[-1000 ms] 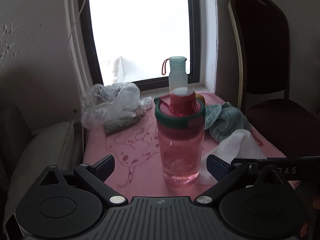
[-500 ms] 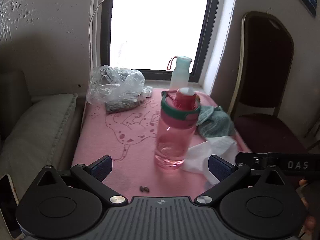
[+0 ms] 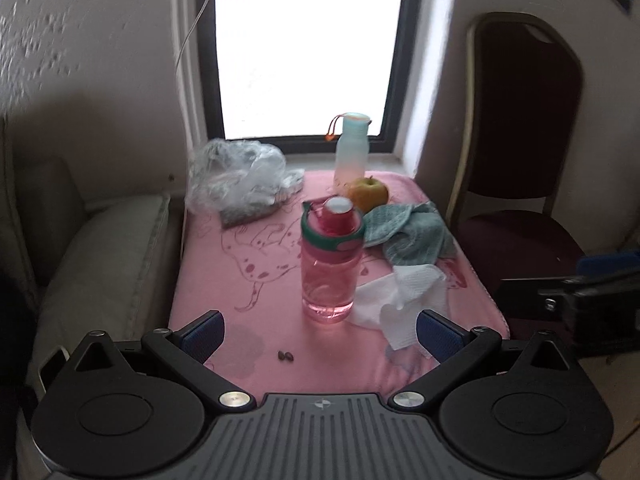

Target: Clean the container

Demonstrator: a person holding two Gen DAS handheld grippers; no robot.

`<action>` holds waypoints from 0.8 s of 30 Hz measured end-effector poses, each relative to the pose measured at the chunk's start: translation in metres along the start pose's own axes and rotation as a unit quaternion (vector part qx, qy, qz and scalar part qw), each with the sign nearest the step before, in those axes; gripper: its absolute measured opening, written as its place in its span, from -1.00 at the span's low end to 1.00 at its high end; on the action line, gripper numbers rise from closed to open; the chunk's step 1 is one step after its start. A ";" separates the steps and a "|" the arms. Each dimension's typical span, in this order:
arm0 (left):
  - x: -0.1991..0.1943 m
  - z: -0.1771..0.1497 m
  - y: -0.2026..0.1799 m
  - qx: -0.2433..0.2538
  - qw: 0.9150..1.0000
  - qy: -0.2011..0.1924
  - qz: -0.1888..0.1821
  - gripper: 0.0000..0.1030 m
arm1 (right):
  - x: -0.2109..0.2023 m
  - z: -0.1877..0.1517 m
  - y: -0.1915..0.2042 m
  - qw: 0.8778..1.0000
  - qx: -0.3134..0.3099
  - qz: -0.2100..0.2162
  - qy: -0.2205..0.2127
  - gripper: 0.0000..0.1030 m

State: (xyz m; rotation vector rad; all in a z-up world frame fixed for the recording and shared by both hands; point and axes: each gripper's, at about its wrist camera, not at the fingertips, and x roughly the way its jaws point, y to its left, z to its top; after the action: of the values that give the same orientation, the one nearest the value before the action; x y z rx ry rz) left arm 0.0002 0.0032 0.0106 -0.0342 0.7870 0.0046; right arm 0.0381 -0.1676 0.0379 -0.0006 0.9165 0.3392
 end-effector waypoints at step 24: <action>-0.033 0.016 -0.016 0.000 1.000 0.001 -0.008 0.98 | -0.048 0.007 0.008 1.000 -0.021 -0.001 -0.006 0.99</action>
State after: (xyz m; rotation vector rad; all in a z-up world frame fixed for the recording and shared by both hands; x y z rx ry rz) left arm -0.0119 -0.0117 0.0455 -0.0404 0.7897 -0.0096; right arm 0.0141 -0.1730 0.0807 -0.0389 0.8978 0.3556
